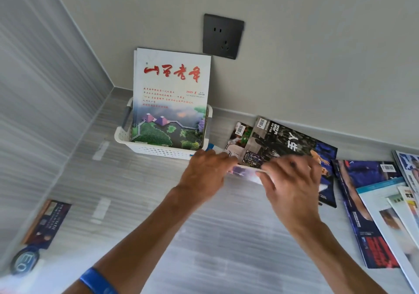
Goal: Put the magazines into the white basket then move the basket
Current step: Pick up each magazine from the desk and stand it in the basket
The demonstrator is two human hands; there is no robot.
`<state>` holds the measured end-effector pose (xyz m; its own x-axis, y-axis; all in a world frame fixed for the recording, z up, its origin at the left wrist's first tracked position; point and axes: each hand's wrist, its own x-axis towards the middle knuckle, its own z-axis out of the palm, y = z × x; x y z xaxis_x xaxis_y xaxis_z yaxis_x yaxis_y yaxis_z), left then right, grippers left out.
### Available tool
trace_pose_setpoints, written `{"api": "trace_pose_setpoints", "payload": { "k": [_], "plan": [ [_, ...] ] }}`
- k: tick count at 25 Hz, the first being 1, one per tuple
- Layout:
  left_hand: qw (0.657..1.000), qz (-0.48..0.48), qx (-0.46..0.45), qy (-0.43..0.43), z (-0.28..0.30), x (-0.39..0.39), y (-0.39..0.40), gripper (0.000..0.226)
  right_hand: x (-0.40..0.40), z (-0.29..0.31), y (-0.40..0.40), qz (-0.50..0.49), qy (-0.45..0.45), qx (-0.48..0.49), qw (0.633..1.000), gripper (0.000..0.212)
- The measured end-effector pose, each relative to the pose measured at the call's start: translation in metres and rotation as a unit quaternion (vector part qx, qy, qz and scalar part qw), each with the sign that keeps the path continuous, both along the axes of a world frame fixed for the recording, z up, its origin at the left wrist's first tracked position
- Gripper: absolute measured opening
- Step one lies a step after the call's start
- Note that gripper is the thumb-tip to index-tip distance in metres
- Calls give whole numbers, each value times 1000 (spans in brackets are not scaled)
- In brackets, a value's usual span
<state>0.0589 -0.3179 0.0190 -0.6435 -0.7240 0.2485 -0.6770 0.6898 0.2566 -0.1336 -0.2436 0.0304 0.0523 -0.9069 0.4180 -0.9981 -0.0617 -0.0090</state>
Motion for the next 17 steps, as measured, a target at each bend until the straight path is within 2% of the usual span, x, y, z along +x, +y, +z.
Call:
{"api": "trace_pose_setpoints", "payload": {
  "k": [2,4,5,6,7,8,9,10,11,12,14,17],
  "plan": [
    [990,54,94,89,1,24,-7,14,0,20,-10,-57,-61,-56,995,45],
    [950,115,219,188,-5,47,-6,15,-5,31,-18,-123,-172,-64,975,76],
    [922,138,267,245,-7,54,-4,17,-8,28,-21,-158,-261,-47,951,92],
    [892,155,301,301,-8,58,-2,15,-8,25,-24,-183,-383,-13,905,104],
    [861,166,327,352,-8,60,0,12,-7,18,-25,-198,-517,31,832,107],
    [832,174,350,394,-7,62,1,13,-4,10,-26,-197,-639,88,739,98],
    [805,178,370,428,-6,63,1,17,-1,1,-28,-189,-720,151,651,76],
    [786,181,386,448,-7,63,1,19,4,-6,-27,-180,-762,197,590,51],
    [776,182,393,459,-7,63,2,19,10,-11,-26,-170,-769,219,576,33],
    [773,184,388,467,-7,65,4,20,18,-12,-26,-164,-758,221,591,25],
    [771,187,361,490,-9,74,4,25,34,-5,-34,-149,-739,199,627,21],
    [758,257,290,526,-13,91,-16,33,55,12,-62,-99,-735,179,646,23]
  ]
}}
